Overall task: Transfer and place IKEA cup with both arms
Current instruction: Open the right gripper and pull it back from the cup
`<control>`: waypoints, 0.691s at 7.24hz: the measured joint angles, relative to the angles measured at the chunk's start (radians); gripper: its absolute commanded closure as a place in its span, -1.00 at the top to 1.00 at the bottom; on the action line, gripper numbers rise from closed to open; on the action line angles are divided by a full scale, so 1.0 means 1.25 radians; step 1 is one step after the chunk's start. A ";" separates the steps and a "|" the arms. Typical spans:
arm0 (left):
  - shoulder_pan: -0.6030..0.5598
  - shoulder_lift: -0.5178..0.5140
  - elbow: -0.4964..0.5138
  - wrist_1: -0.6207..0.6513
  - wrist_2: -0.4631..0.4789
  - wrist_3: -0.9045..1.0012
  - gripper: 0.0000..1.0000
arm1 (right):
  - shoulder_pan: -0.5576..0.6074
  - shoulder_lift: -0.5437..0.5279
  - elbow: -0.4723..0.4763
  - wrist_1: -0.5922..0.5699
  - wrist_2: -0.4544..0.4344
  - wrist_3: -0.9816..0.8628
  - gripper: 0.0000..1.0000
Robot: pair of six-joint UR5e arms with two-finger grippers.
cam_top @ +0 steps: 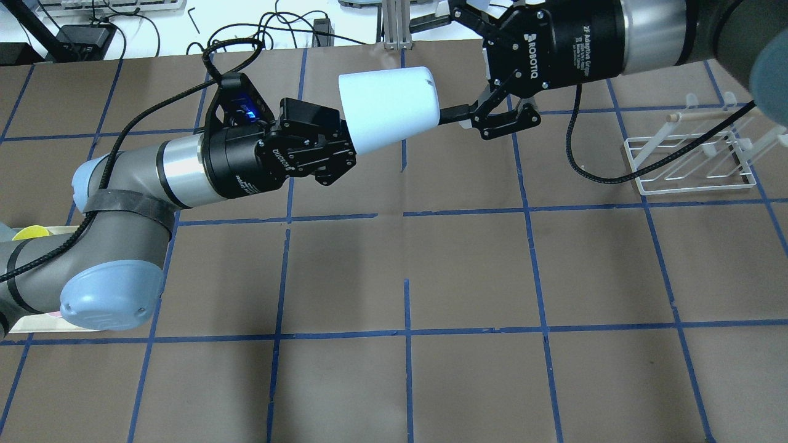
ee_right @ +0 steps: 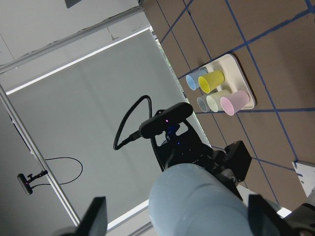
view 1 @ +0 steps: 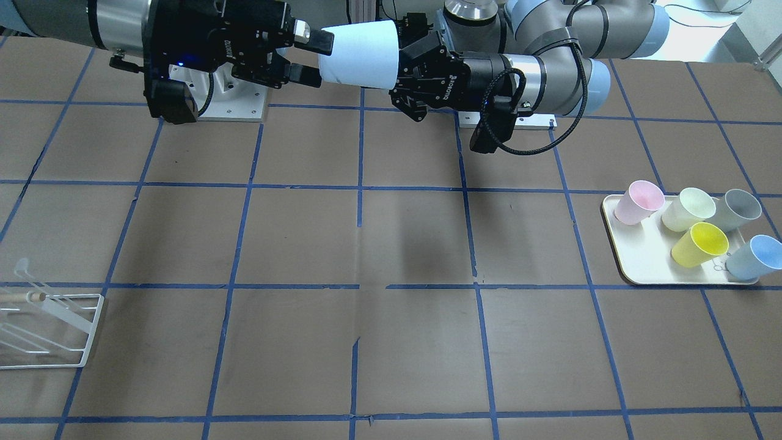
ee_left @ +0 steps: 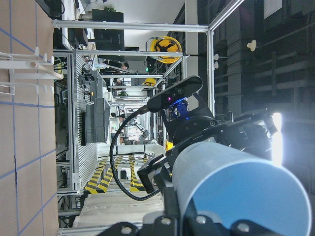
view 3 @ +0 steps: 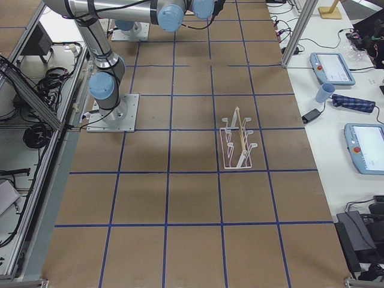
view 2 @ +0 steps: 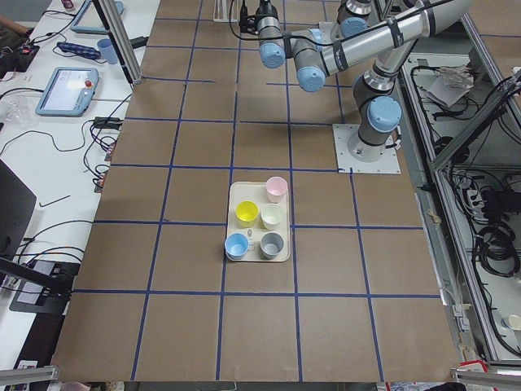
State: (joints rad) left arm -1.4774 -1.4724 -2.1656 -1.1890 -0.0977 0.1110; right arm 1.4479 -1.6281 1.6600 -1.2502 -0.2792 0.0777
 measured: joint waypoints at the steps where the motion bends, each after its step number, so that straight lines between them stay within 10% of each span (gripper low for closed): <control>1: 0.003 0.005 0.000 0.000 0.017 -0.001 -1.00 | -0.020 0.012 -0.022 0.000 -0.046 0.002 1.00; 5: 0.013 0.020 0.007 0.000 0.135 -0.004 -1.00 | -0.045 0.023 -0.072 -0.042 -0.386 0.013 1.00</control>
State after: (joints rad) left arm -1.4606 -1.4478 -2.1565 -1.1888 0.0709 0.1062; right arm 1.3920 -1.5995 1.5705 -1.3023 -0.7618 0.0939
